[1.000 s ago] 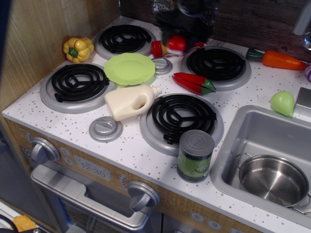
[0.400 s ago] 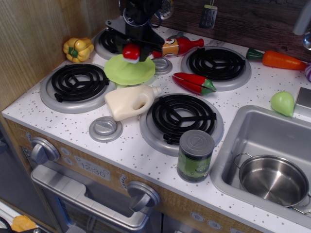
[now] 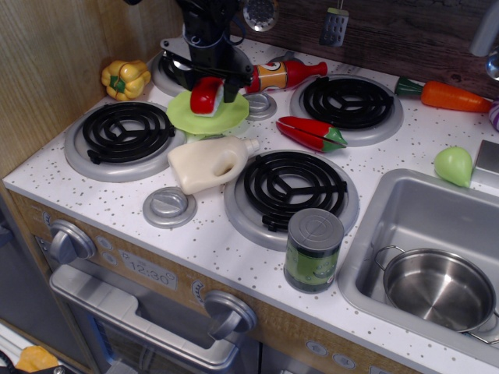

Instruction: Put sushi on plate

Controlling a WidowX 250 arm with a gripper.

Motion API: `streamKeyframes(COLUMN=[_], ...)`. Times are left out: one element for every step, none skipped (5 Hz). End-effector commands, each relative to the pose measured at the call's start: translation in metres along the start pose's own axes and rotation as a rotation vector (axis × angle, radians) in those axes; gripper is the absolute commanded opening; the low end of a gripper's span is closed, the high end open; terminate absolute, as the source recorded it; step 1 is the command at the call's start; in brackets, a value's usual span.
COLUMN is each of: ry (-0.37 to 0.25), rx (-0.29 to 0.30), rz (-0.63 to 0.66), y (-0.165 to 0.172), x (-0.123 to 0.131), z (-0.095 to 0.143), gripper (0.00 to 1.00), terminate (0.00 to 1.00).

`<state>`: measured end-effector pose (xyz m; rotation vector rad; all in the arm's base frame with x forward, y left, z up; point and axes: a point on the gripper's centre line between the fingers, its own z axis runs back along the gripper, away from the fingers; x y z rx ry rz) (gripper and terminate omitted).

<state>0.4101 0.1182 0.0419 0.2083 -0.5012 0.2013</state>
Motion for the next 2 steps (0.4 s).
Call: streamKeyframes(ry=[-0.056,-0.056], rx=[0.003,0.003], rz=[-0.007,-0.007], y=[0.0040,0.0040], x=[0.0149,0.0149], z=[0.0148,0.0148], gripper=[1.00,1.00], terminate=[0.00,1.00])
